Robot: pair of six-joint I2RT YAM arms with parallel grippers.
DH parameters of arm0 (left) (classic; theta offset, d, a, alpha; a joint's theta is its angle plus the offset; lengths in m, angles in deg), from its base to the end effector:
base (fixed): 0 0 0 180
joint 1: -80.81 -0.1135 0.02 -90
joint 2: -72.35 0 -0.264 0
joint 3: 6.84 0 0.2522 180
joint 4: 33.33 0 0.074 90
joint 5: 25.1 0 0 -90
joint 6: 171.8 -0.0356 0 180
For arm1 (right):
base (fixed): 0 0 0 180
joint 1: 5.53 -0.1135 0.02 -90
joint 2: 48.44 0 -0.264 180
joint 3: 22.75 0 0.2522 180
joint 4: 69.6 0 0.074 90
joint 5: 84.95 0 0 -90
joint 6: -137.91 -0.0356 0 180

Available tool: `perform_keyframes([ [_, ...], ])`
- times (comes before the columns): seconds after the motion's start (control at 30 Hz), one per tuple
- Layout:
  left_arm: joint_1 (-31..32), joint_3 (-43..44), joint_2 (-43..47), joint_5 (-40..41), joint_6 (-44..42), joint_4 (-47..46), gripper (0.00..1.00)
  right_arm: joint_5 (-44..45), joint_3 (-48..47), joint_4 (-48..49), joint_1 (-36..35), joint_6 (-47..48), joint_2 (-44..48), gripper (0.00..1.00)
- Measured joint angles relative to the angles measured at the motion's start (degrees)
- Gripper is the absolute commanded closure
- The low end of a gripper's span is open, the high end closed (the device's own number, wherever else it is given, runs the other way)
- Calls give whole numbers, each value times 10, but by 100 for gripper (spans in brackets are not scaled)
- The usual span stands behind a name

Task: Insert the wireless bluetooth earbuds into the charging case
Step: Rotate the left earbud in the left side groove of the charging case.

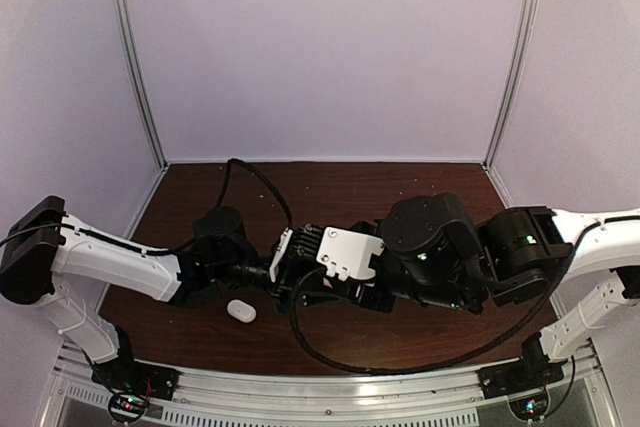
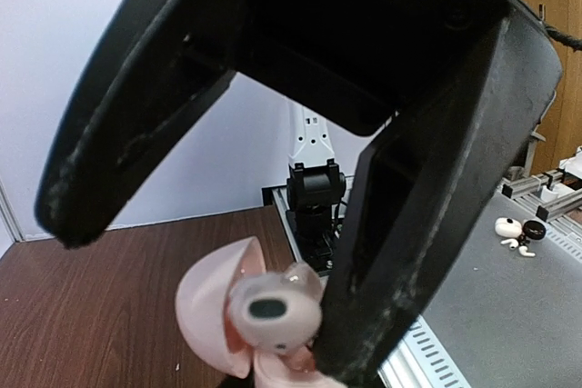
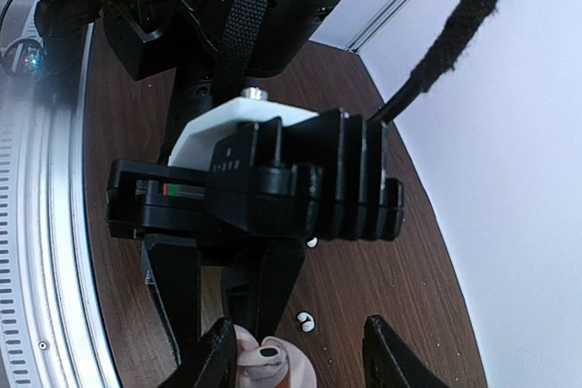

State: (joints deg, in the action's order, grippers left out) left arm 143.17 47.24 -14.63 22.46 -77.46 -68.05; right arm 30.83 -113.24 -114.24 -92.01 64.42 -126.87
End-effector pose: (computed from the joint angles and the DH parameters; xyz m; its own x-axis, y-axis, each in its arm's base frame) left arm 0.1263 -0.2929 0.2433 -0.0585 -0.0087 -0.9983 0.9650 -0.2565 -0.0543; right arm 0.0341 0.3015 0.3677 0.2173 -0.6350 -0.7413 -0.8495 0.2510 -0.4640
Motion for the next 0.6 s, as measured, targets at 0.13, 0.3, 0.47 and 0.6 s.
perform_keyframes([
  [0.13,1,0,0,0,-2,1,100,-4,4,3,0,-3,0,48],
  [0.3,1,0,0,0,-2,1,100,-54,17,7,0,-3,15,48],
  [0.47,1,0,0,0,-2,1,100,-120,22,14,0,-3,49,56],
  [0.6,1,0,1,0,-2,1,100,-146,22,13,0,0,73,62],
])
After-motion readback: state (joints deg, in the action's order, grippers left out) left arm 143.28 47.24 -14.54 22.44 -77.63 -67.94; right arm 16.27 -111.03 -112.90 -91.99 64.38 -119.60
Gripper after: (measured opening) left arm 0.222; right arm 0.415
